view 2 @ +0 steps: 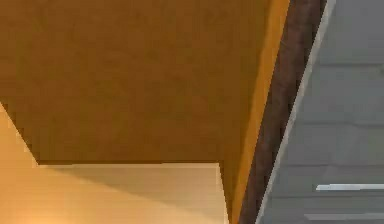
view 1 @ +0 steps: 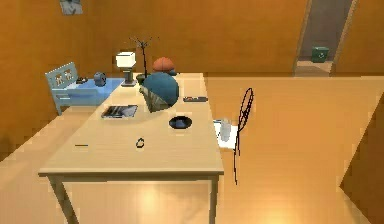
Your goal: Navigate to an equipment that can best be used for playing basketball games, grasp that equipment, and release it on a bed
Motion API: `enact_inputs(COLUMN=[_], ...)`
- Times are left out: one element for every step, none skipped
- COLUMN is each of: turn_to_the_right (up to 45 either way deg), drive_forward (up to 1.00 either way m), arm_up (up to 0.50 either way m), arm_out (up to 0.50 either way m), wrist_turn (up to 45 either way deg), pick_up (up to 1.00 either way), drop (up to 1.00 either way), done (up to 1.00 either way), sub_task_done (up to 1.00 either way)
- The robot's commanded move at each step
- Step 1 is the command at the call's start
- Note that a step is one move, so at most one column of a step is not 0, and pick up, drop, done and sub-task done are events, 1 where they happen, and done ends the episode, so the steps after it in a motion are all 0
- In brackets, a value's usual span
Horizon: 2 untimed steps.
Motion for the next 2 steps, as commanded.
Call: enact_inputs(turn_to_the_right=[27.0, 0.0], drive_forward=[0.0, 1.0], arm_up=[0.0, 0.0], arm_out=[0.0, 0.0], wrist_turn=[0.0, 0.0], pick_up=[0.0, 0.0], drop=[0.0, 0.0], done=[0.0, 0.0], sub_task_done=[0.0, 0.0])
